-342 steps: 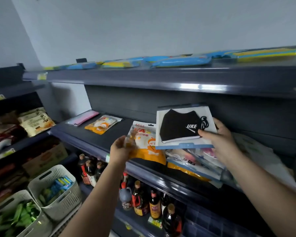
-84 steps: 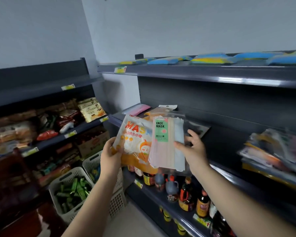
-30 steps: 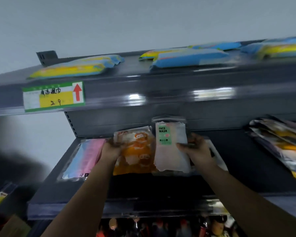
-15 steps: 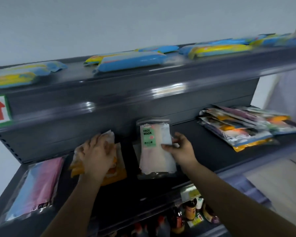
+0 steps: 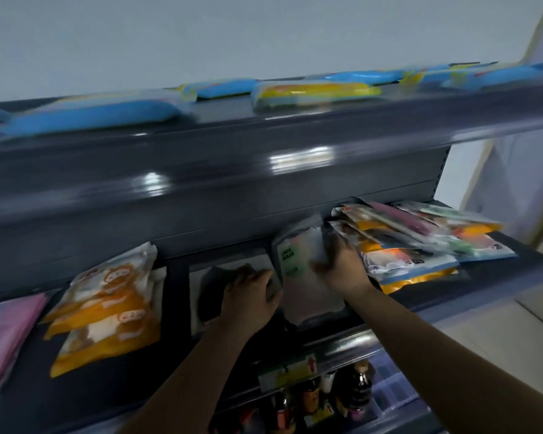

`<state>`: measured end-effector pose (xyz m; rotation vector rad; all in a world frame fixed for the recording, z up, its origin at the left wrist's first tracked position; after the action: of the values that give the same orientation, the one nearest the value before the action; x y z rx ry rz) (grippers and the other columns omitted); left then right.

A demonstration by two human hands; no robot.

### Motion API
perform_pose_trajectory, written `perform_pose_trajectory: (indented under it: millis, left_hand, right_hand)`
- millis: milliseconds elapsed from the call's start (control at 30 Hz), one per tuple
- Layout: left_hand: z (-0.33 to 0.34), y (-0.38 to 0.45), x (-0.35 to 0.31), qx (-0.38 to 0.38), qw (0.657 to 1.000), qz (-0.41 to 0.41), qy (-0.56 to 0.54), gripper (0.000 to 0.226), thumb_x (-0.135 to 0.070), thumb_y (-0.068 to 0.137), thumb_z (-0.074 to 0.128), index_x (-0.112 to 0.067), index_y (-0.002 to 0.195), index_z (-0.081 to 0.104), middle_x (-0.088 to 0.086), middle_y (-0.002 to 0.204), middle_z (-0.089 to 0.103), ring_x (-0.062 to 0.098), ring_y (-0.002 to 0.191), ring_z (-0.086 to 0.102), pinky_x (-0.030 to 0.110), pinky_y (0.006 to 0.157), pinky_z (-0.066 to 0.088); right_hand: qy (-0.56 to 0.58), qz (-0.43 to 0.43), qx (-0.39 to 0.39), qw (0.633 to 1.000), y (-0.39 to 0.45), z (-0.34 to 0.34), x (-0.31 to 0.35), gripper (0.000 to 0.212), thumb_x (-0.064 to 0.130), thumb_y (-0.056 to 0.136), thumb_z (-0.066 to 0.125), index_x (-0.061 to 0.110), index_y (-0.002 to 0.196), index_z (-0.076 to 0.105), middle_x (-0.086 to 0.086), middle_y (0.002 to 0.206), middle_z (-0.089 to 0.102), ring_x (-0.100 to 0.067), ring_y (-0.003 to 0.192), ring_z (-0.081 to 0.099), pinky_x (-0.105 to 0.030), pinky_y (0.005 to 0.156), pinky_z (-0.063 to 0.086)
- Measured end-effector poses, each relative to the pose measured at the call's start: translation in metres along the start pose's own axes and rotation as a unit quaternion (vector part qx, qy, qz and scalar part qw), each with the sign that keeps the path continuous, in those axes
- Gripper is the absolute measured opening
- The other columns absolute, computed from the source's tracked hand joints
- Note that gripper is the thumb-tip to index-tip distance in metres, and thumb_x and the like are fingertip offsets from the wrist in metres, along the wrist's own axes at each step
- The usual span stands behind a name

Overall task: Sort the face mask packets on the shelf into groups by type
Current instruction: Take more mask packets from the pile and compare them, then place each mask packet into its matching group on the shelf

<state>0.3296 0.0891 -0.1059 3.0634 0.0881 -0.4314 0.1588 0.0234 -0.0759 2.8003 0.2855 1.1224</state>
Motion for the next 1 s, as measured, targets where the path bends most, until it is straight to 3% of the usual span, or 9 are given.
perform_pose_trajectory:
  millis: [33, 100, 267, 433, 533, 633, 733, 900, 1000]
  left_hand:
    - [0.007, 0.002, -0.004, 0.014, 1.000, -0.005, 0.012, 0.050, -0.047, 0.096, 0.039, -0.026, 0.141, 0.035, 0.000, 0.145, 0.043, 0.026, 0.132, 0.039, 0.040, 0.105, 0.038]
    - [0.016, 0.004, -0.009, 0.027, 0.999, -0.013, 0.036, 0.050, -0.047, 0.097, 0.036, -0.025, 0.141, 0.034, 0.000, 0.147, 0.040, 0.026, 0.132, 0.040, 0.042, 0.105, 0.038]
    - [0.026, 0.006, -0.005, 0.018, 0.997, -0.051, 0.056, 0.044, -0.043, 0.095, 0.039, -0.027, 0.136, 0.041, -0.004, 0.146, 0.041, 0.024, 0.130, 0.042, 0.040, 0.104, 0.040]
    - [0.025, -0.002, 0.004, 0.021, 0.994, -0.077, 0.071, 0.049, -0.040, 0.095, 0.042, -0.030, 0.143, 0.034, -0.007, 0.152, 0.032, 0.020, 0.138, 0.033, 0.035, 0.109, 0.032]
    - [0.015, -0.006, -0.006, 0.003, 0.992, -0.094, 0.085, 0.051, -0.043, 0.094, 0.036, -0.031, 0.143, 0.033, -0.007, 0.153, 0.031, 0.018, 0.140, 0.030, 0.033, 0.110, 0.028]
    - [-0.004, -0.002, -0.034, -0.035, 0.992, -0.111, 0.056, 0.049, -0.042, 0.096, 0.034, -0.028, 0.143, 0.035, -0.002, 0.149, 0.037, 0.023, 0.136, 0.035, 0.036, 0.106, 0.031]
    - [-0.025, 0.009, -0.077, -0.101, 0.990, -0.088, 0.046, 0.065, -0.052, 0.082, 0.020, -0.025, 0.136, 0.045, 0.002, 0.138, 0.052, 0.028, 0.126, 0.046, 0.038, 0.100, 0.037]
    - [-0.037, 0.043, -0.155, -0.125, 0.990, -0.032, 0.052, 0.050, -0.041, 0.095, 0.040, -0.028, 0.143, 0.035, -0.001, 0.144, 0.045, 0.025, 0.130, 0.040, 0.034, 0.102, 0.033]
    - [-0.035, 0.064, -0.199, -0.123, 0.991, 0.003, 0.060, 0.051, -0.042, 0.096, 0.038, -0.029, 0.144, 0.031, -0.003, 0.144, 0.043, 0.024, 0.131, 0.039, 0.035, 0.103, 0.033]
  right_hand:
    - [-0.045, -0.020, 0.027, 0.998, 0.002, 0.002, -0.001, 0.083, 0.024, 0.080, 0.070, 0.004, 0.146, 0.024, -0.019, 0.146, 0.033, -0.034, 0.136, 0.030, -0.030, 0.102, 0.032]
    - [-0.145, -0.059, 0.098, 0.983, 0.001, 0.016, -0.005, 0.083, 0.030, 0.086, 0.062, 0.011, 0.150, 0.013, -0.014, 0.153, 0.019, -0.035, 0.140, 0.019, -0.038, 0.110, 0.027]
    - [-0.249, -0.106, 0.249, 0.930, -0.010, 0.059, -0.016, 0.070, 0.066, 0.067, 0.051, 0.033, 0.128, 0.049, -0.005, 0.127, 0.049, -0.032, 0.122, 0.046, -0.042, 0.099, 0.040]
    - [-0.233, -0.117, 0.286, 0.922, -0.005, 0.060, -0.019, 0.073, 0.055, 0.085, 0.047, 0.022, 0.146, 0.023, -0.009, 0.149, 0.029, -0.031, 0.138, 0.029, -0.042, 0.107, 0.030]
    - [-0.232, -0.173, 0.269, 0.918, -0.004, 0.048, -0.011, 0.068, 0.042, 0.090, 0.051, 0.015, 0.146, 0.025, -0.010, 0.151, 0.028, -0.029, 0.140, 0.026, -0.039, 0.111, 0.026]
    - [-0.207, -0.239, 0.238, 0.918, -0.005, 0.016, 0.004, 0.059, 0.035, 0.093, 0.051, 0.009, 0.142, 0.033, -0.011, 0.149, 0.032, -0.029, 0.136, 0.030, -0.040, 0.107, 0.036]
    - [-0.202, -0.273, 0.138, 0.930, 0.004, -0.033, 0.006, 0.051, 0.033, 0.093, 0.047, 0.012, 0.138, 0.039, -0.009, 0.139, 0.043, -0.030, 0.129, 0.038, -0.041, 0.101, 0.038]
    - [-0.221, -0.263, 0.034, 0.939, 0.020, -0.104, -0.028, 0.046, 0.030, 0.086, 0.050, 0.013, 0.128, 0.055, -0.011, 0.129, 0.057, -0.031, 0.123, 0.050, -0.039, 0.100, 0.042]
    - [-0.218, -0.226, 0.004, 0.949, 0.024, -0.138, -0.059, 0.048, 0.034, 0.078, 0.044, 0.013, 0.115, 0.065, -0.012, 0.118, 0.065, -0.033, 0.117, 0.057, -0.040, 0.091, 0.048]
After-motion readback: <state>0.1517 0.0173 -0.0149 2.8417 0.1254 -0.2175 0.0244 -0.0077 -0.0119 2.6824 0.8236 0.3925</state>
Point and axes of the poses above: each hand's wrist, its own y-axis towards the middle knuckle, its own z-axis out of the palm, x = y × z, the point moved 6 cm from there along y, towards the middle knuckle
